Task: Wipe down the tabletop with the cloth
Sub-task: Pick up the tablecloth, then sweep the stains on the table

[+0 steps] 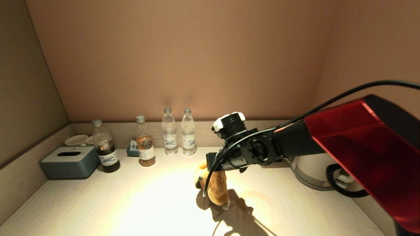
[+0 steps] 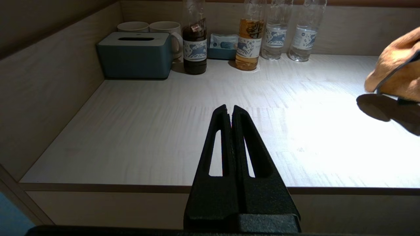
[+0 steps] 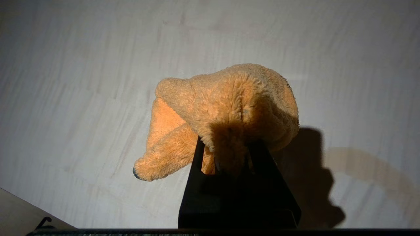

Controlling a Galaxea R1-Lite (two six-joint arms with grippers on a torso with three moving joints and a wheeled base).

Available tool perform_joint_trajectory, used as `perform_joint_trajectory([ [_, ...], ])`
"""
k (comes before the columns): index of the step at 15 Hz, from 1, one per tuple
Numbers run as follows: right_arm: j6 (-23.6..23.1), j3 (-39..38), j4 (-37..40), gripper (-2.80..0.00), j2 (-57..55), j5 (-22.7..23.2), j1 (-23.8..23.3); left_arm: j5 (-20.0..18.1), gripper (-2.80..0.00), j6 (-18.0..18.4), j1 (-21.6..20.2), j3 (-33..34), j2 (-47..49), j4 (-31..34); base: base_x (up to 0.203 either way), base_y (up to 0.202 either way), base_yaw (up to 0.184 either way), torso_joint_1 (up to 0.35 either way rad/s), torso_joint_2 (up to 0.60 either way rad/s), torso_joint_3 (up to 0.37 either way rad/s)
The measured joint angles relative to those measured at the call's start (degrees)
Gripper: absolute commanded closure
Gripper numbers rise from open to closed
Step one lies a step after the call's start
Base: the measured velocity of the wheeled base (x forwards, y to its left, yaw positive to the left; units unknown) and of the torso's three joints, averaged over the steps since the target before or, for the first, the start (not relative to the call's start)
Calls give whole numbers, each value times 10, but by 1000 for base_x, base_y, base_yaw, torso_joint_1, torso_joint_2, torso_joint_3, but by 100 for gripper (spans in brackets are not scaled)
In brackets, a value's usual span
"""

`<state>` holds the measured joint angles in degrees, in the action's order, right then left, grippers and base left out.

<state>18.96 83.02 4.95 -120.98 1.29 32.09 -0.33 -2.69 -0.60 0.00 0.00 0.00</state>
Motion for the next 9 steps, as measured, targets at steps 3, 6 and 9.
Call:
perform_joint_trajectory([
  [3,-1,-13,0,0,87,-2,-33,0,0,0,0,0,0,0,0,0,0,0,0,0],
  [6,-4,-38,-1,0,172,-3,-80,0,0,0,0,0,0,0,0,0,0,0,0,0],
  [9,-3,-78,-3,0,230,-4,-127,0,0,0,0,0,0,0,0,0,0,0,0,0],
])
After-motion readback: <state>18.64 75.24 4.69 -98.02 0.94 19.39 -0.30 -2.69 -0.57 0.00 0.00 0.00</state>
